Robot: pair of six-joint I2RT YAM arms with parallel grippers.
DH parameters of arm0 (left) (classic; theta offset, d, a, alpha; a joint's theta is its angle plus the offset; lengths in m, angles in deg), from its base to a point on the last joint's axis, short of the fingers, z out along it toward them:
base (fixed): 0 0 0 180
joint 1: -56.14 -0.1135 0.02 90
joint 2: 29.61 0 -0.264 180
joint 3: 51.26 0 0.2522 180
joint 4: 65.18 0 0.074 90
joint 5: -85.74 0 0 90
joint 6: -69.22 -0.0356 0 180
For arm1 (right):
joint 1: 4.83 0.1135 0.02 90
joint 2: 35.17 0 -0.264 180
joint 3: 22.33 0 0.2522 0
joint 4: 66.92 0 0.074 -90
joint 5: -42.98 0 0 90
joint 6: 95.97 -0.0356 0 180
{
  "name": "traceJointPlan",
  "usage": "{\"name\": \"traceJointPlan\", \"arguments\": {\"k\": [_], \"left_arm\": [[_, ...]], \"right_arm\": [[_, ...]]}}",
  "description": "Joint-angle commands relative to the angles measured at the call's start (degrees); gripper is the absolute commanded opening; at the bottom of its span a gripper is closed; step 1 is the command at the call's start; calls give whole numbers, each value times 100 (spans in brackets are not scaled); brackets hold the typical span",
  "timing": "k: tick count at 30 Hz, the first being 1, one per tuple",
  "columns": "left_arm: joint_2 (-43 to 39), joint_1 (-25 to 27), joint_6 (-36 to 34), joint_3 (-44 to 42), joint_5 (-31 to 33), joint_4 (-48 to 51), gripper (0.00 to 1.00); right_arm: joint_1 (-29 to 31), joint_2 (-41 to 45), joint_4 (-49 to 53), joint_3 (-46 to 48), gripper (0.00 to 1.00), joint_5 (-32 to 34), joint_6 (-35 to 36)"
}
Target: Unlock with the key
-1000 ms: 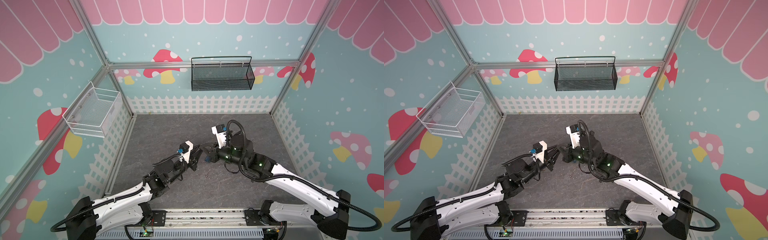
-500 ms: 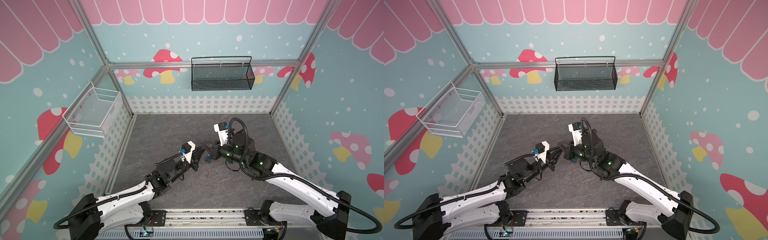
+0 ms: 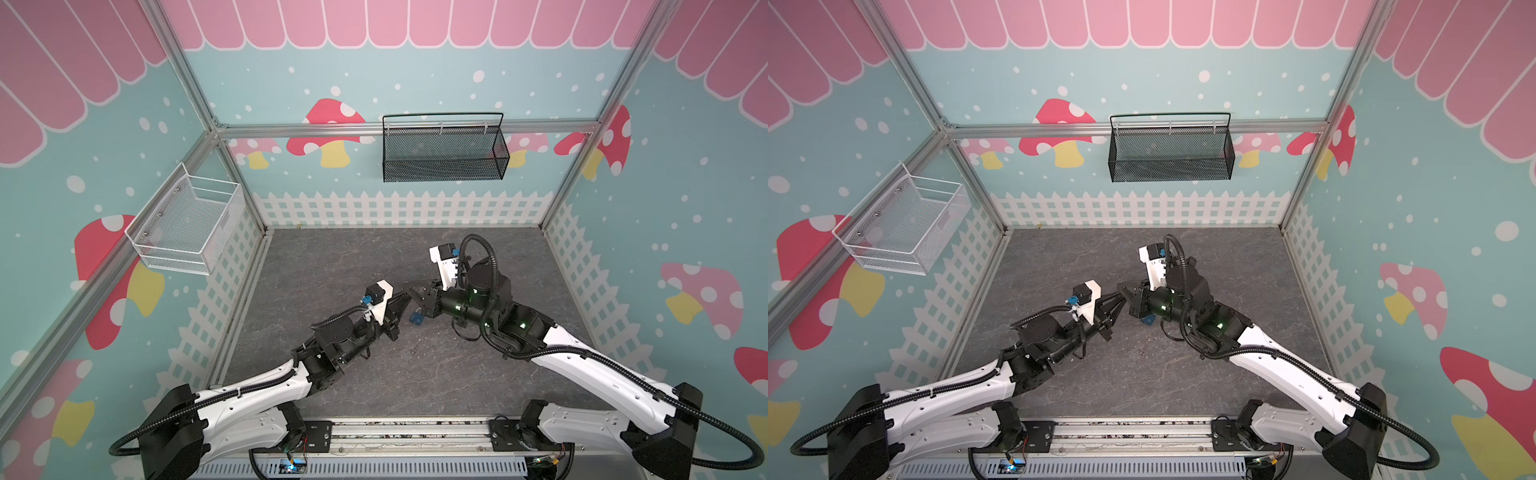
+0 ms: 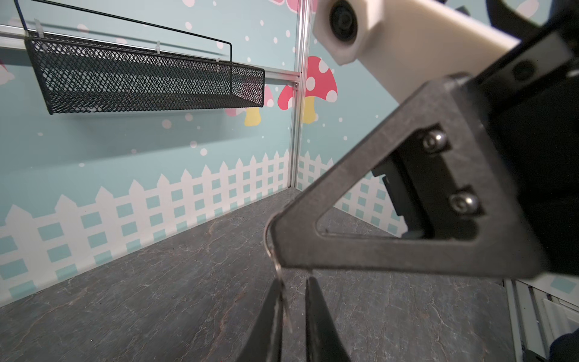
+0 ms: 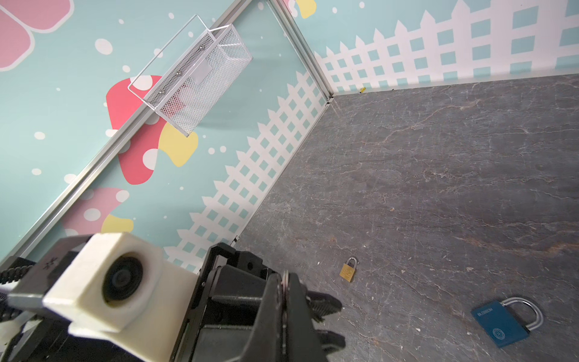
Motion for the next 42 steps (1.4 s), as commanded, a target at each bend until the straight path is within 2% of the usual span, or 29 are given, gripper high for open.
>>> {"name": "traceJointPlan", "arguments": {"k": [1, 11, 16, 27, 33, 36, 42], "left_arm": [[88, 25, -142, 227, 77, -90, 12], [177, 27, -221, 196, 64, -201, 0], [-4, 22, -261, 194, -151, 208, 0], [-595, -76, -285, 338, -627, 1670, 0], [-713, -297, -313, 891, -1244, 3090, 0], [-779, -433, -248, 973, -1732, 3302, 0], [-818, -514, -320, 1157, -2447, 3675, 0]], "right_arm": [[-52, 46, -186, 70, 0, -94, -108], [-216, 98, -207, 113, 0, -212, -108], [-339, 156, -203, 164, 0, -325, -90], [-704, 543, -199, 360, 46, -813, 268], [-816, 848, -289, 458, 54, -1475, 1320], [-825, 902, -374, 632, 55, -2076, 1918], [-825, 915, -625, 1008, 56, -2888, 2545]]}}
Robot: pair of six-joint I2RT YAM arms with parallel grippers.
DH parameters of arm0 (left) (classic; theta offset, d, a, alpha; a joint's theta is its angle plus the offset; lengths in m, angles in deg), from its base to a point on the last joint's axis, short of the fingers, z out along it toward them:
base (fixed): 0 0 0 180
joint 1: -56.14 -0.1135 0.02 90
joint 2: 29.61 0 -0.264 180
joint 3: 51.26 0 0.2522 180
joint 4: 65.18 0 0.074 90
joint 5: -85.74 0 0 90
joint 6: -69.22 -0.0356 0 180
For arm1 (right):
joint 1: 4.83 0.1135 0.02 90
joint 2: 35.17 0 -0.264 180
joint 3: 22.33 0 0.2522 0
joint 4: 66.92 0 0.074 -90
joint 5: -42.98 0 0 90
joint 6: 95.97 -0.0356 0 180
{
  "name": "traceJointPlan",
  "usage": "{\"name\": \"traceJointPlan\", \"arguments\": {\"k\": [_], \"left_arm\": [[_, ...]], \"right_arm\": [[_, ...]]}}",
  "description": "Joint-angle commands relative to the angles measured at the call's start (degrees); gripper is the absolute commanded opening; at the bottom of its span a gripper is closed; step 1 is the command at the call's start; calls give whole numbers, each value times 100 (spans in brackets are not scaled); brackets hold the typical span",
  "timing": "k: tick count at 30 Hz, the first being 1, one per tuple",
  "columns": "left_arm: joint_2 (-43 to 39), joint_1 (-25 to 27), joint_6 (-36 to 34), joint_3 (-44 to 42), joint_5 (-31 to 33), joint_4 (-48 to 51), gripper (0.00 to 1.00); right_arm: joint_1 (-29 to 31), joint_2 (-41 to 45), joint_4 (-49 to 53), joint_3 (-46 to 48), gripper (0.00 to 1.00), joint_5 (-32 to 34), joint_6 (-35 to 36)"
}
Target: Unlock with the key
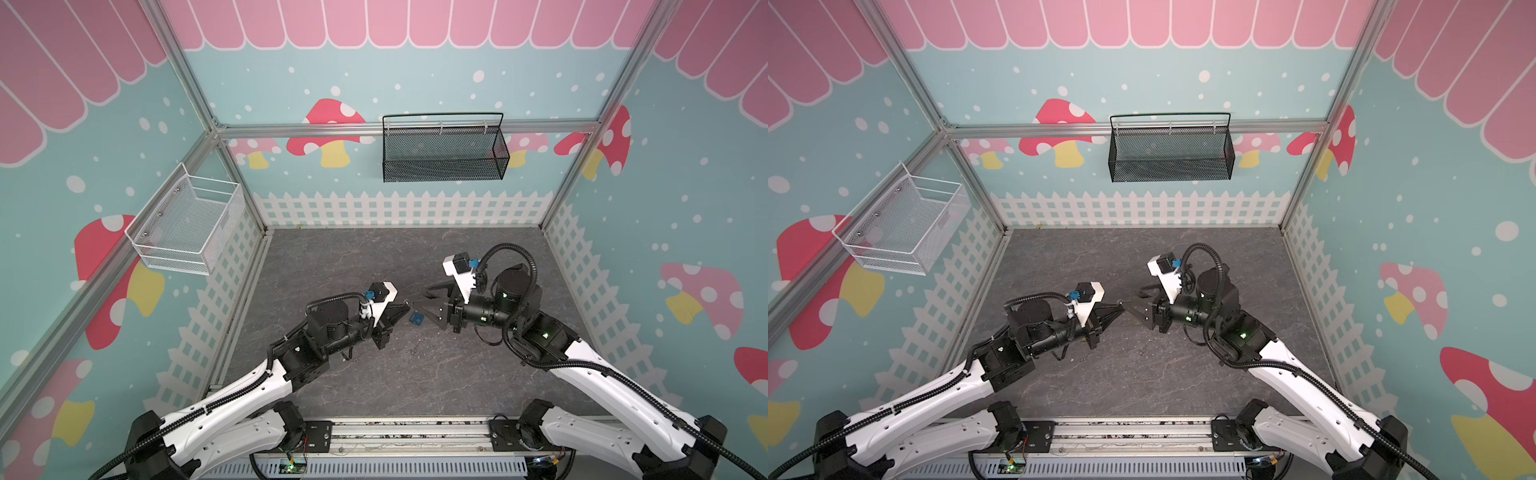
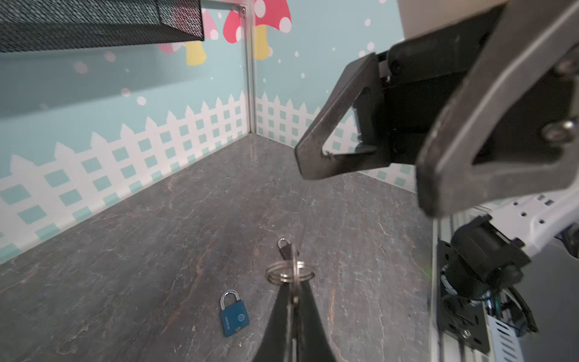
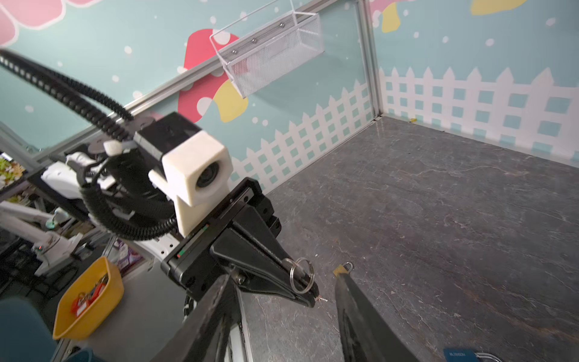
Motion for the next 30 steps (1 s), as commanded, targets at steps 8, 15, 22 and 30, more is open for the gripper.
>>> {"name": "traceJointPlan", "arguments": {"k": [8, 15, 22, 30], "left_arm": [[-40, -44, -217, 303, -959, 478, 0], [23, -44, -165, 321, -1228, 307, 0], [70, -42, -175, 360, -1245, 355, 0], [172, -44, -162, 418, -1387, 376, 0]], "right_arm": [[-75, -55, -585, 434, 54, -1015, 915], [-83, -189, -663, 478, 44, -1060, 1108], [-104, -187, -832, 556, 35, -1119, 1104], [-105, -216, -959, 610, 22, -1105, 1051]]}}
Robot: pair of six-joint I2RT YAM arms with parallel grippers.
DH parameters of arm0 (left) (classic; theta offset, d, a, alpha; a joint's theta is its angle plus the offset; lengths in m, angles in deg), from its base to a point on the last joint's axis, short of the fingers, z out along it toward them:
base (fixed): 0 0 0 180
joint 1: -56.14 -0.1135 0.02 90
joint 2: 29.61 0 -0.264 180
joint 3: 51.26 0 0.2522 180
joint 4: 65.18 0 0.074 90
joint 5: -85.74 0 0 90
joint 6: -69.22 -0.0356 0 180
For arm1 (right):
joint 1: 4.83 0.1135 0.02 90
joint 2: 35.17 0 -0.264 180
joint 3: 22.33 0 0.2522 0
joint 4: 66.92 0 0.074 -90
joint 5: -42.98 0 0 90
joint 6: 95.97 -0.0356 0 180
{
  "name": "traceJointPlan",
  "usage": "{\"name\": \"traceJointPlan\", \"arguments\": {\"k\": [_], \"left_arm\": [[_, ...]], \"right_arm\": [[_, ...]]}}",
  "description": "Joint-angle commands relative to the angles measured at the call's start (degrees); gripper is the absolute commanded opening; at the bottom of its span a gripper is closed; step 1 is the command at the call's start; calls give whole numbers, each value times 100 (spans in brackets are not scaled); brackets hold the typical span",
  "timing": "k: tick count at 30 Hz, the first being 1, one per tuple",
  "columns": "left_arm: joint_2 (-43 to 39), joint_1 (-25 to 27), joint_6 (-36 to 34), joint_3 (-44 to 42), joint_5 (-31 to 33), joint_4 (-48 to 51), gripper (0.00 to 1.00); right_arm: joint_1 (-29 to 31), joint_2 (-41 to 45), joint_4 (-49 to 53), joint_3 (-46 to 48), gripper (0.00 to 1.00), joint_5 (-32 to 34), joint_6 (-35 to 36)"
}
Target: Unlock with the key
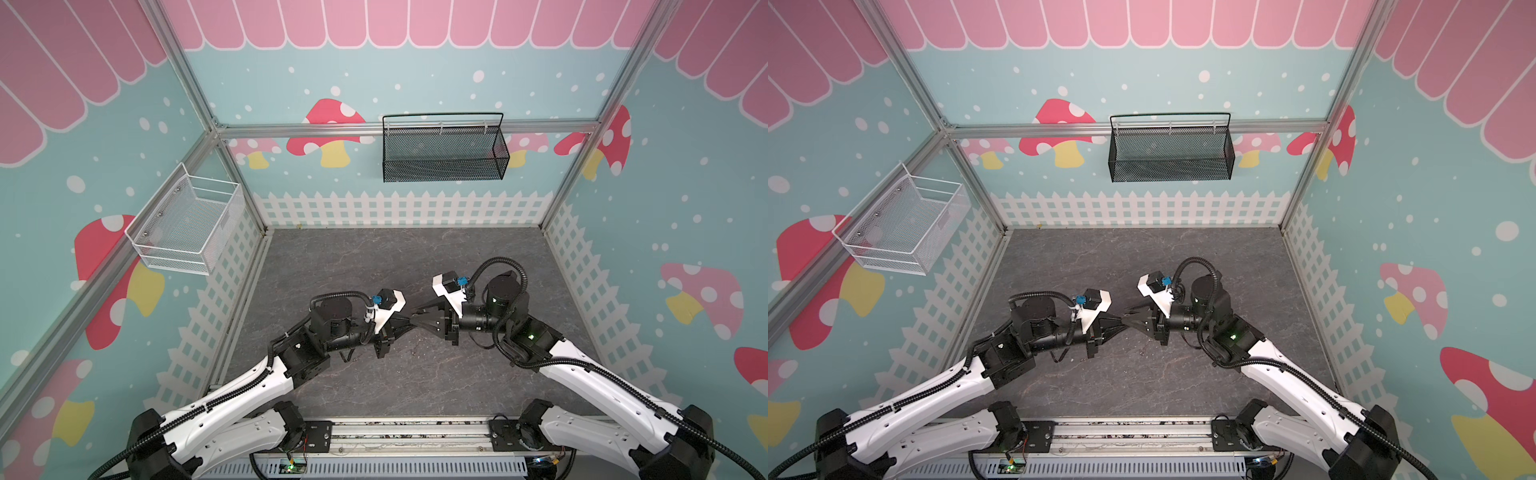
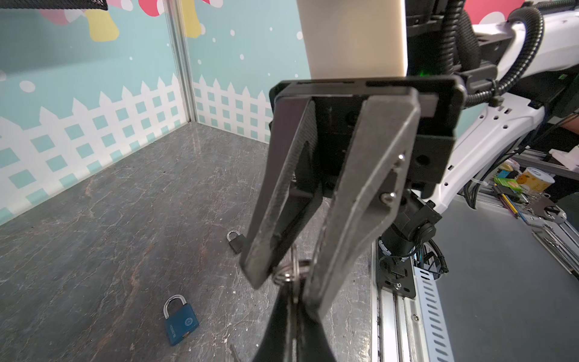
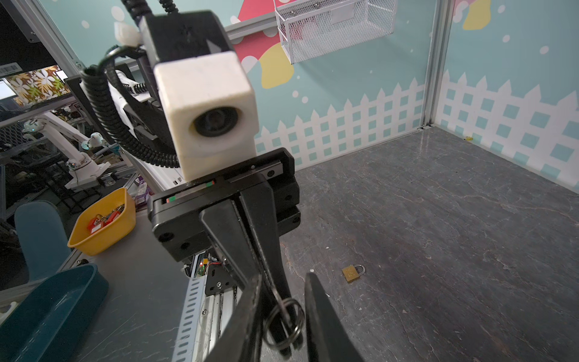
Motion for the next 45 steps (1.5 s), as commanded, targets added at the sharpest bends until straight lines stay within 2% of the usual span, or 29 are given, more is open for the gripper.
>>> {"name": "traceJointPlan", "arguments": {"k": [1, 14, 18, 21, 23, 26, 28, 29, 32, 35, 38, 41, 45], "left_arm": [[35, -26, -133, 219, -167, 40, 0], [22, -25, -204, 318, -154, 200, 0], [15, -27, -200, 352, -108, 220, 0], [-45, -27, -4, 355, 160, 212, 0], [-136, -27, 143, 303, 173, 224, 26], [-360, -27, 442, -5, 249, -31, 40], [-587, -27, 699, -261, 581, -249, 43], [-725, -27, 954, -405, 953, -388, 43], [-1037, -27, 2130, -757, 2080, -1007, 43], [-1100, 6, 3205, -1105, 2384, -2088, 45], [-946, 157, 4100, -1265, 3019, -2847, 45], [-721, 449, 4387, -1153, 3604, -3103, 45], [-267, 747, 4434, -1176, 3793, -4108, 45]], "right_arm": [[-39, -17, -192, 62, 21, -48, 100], [-62, 121, -187, 150, 0, 101, 118], [-65, 174, -195, 167, 0, 193, 109], [-70, 196, -194, 143, 0, 375, 38], [-66, 214, -170, 93, 0, 739, -133], [-74, 201, -189, 3, 0, 1078, -495], [-68, 196, -214, -47, 0, 1355, -796], [-72, 197, -213, -68, 0, 1560, -950], [-66, 244, -358, -13, 0, 1921, -1410], [-66, 315, -1011, 257, 0, 2043, -1984], [-67, 362, -1703, 538, 0, 2214, -2635], [-44, 334, -2496, 840, 0, 2292, -3232], [26, 183, -2941, 949, 0, 2402, -3677]]}}
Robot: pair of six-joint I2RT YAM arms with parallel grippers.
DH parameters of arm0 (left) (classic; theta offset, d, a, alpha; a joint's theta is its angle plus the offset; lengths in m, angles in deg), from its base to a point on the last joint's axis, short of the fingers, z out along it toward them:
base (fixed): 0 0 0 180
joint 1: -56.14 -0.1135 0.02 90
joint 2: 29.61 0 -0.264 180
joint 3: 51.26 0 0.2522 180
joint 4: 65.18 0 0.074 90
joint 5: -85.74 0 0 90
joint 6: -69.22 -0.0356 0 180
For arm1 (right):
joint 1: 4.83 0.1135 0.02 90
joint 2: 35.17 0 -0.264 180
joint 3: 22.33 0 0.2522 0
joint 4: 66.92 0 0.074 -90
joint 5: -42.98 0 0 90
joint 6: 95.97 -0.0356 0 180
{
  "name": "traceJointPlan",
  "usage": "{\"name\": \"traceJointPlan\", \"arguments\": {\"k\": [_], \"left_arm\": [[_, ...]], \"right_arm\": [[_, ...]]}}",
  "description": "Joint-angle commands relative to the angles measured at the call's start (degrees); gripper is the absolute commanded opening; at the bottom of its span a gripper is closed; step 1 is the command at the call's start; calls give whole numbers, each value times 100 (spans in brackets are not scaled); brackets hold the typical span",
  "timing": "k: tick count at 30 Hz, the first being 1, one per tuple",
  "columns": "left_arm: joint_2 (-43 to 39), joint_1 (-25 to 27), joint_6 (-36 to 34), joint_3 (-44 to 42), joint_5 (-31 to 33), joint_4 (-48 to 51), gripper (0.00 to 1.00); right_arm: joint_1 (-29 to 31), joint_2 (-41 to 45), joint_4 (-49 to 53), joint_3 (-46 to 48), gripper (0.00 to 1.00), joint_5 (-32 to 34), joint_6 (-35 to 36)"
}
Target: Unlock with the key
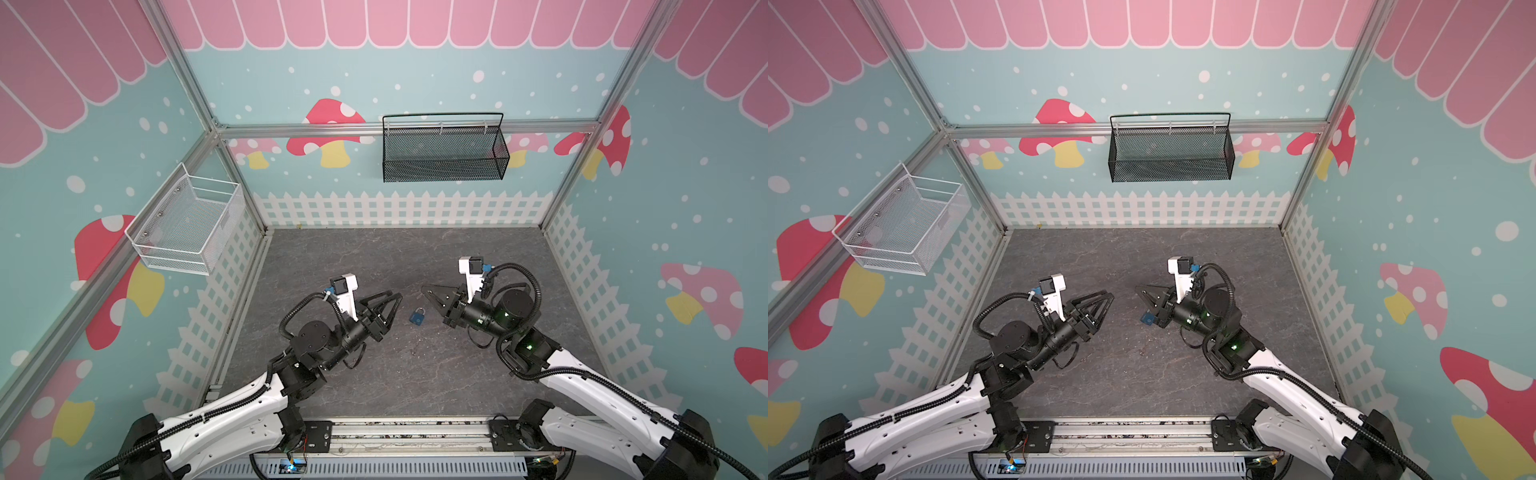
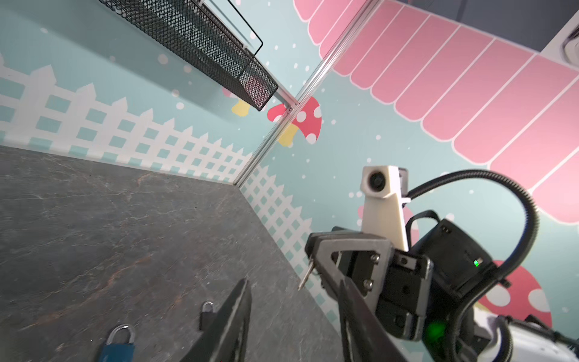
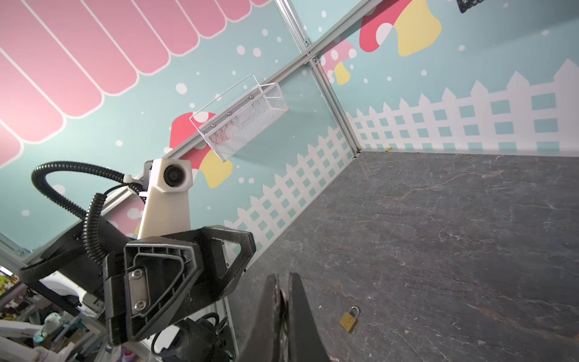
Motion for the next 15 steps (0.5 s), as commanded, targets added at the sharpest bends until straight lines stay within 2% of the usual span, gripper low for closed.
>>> {"name": "traceJointPlan", "arguments": {"k": [1, 10, 15], "left_arm": [[332, 187, 524, 38, 524, -1186, 45], [1021, 497, 557, 308, 615, -1803, 44], [1272, 528, 494, 310, 497, -2339, 35]], "right_arm": [[83, -79, -886, 53, 0, 262, -768], [331, -173, -1674, 260, 0, 619, -1240], [400, -204, -1825, 293, 0, 713, -1334]]}}
